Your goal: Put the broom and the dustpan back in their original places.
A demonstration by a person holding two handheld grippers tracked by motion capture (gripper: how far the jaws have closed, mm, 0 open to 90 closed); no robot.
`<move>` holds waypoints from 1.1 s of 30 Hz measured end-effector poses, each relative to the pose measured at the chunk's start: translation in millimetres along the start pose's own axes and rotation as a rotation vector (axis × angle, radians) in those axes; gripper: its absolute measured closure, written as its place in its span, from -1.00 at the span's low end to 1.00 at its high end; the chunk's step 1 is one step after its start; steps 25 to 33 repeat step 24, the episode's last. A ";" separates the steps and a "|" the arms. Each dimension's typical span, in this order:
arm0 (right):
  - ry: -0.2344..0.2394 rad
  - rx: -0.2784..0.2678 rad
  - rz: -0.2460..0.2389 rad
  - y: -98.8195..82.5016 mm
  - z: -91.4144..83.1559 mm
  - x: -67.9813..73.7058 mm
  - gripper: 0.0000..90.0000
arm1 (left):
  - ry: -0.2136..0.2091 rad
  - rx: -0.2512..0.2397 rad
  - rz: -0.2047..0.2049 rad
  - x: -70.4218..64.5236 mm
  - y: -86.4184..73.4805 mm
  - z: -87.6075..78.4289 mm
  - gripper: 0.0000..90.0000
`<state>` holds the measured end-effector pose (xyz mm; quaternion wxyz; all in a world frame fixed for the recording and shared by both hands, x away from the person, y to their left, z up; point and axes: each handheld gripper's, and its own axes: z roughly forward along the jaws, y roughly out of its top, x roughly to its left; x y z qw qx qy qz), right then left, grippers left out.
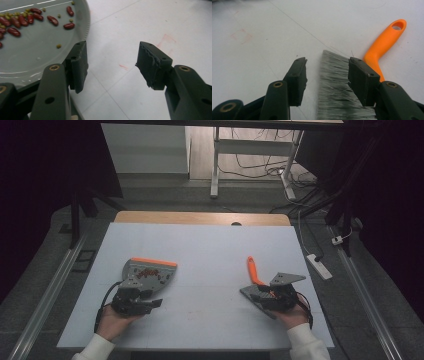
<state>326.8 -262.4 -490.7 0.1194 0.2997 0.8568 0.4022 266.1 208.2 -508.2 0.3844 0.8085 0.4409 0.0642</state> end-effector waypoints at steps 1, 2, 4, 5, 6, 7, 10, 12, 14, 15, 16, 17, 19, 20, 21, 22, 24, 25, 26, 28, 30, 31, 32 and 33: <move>-0.001 -0.003 -0.001 -1.4 -0.7 0.3 0.09 | 0.003 -0.003 0.001 -0.5 -0.3 -0.2 -0.06; -0.001 -0.002 0.000 -2.6 -1.1 0.5 0.09 | 0.002 -0.004 0.000 -0.5 -0.4 -0.2 -0.06; -0.005 -0.005 -0.006 -4.2 -2.0 0.5 0.09 | 0.002 -0.001 0.000 -0.4 -0.5 0.3 -0.06; -0.006 -0.011 -0.005 -4.4 -2.8 0.6 0.09 | 0.003 0.000 0.000 -0.7 -0.7 0.7 -0.06; -0.005 -0.016 -0.005 -4.3 -3.7 0.6 0.09 | 0.002 0.000 -0.002 -1.0 -1.0 1.0 -0.06; -0.006 -0.020 -0.008 -4.1 -4.5 0.6 0.09 | 0.003 0.000 -0.002 -1.3 -1.3 1.1 -0.06; -0.007 -0.033 -0.018 -3.3 -5.3 0.6 0.09 | 0.000 0.001 -0.003 -1.9 -2.1 0.9 -0.06; -0.009 -0.034 -0.022 -2.7 -5.2 1.0 0.09 | -0.002 0.000 -0.005 -2.2 -2.5 0.8 -0.07; -0.007 -0.034 -0.024 -2.5 -4.7 1.1 0.09 | -0.001 -0.001 -0.006 -2.5 -2.9 0.7 -0.07; -0.007 -0.033 -0.024 -2.4 -4.5 1.3 0.09 | 0.000 -0.001 -0.007 -2.5 -3.0 0.6 -0.07; -0.006 -0.033 -0.026 -2.3 -4.4 1.6 0.09 | 0.001 -0.001 -0.008 -2.7 -3.0 0.5 -0.07; -0.004 -0.034 -0.027 -2.2 -4.4 1.8 0.09 | 0.002 -0.001 -0.009 -2.7 -3.1 0.4 -0.07; -0.005 -0.034 -0.029 -1.9 -4.4 2.3 0.09 | 0.002 -0.002 -0.010 -2.6 -3.1 0.4 -0.07; -0.004 -0.034 -0.029 -1.9 -4.3 2.2 0.09 | 0.001 -0.001 -0.010 -2.6 -3.1 0.5 -0.07; -0.004 -0.033 -0.029 -2.0 -4.2 2.0 0.09 | 0.001 -0.001 -0.010 -2.5 -3.1 0.6 -0.08; -0.004 -0.031 -0.029 -2.1 -4.1 1.8 0.09 | 0.001 -0.001 -0.010 -2.5 -3.1 0.7 -0.08; -0.005 -0.029 -0.028 -2.4 -3.9 1.5 0.09 | 0.000 0.000 -0.009 -2.2 -3.0 0.7 -0.08; -0.005 -0.029 -0.028 -2.4 -3.9 1.5 0.09 | 0.000 0.000 -0.009 -2.2 -3.0 0.7 -0.08; -0.005 -0.029 -0.028 -2.4 -3.9 1.5 0.09 | 0.000 0.000 -0.009 -2.2 -3.0 0.7 -0.08; -0.005 -0.029 -0.028 -2.4 -3.9 1.5 0.09 | 0.000 0.000 -0.009 -2.2 -3.0 0.7 -0.08; -0.005 -0.029 -0.028 -2.4 -3.9 1.5 0.09 | 0.000 0.000 -0.009 -2.2 -3.0 0.7 -0.08; -0.005 -0.029 -0.028 -2.4 -3.9 1.5 0.09 | 0.000 0.000 -0.009 -2.2 -3.0 0.7 -0.08; -0.005 -0.029 -0.028 -2.4 -3.9 1.5 0.09 | 0.000 0.000 -0.009 -2.2 -3.0 0.7 -0.08; -0.005 -0.029 -0.028 -2.4 -3.9 1.5 0.09 | 0.000 0.000 -0.009 -2.2 -3.0 0.7 -0.08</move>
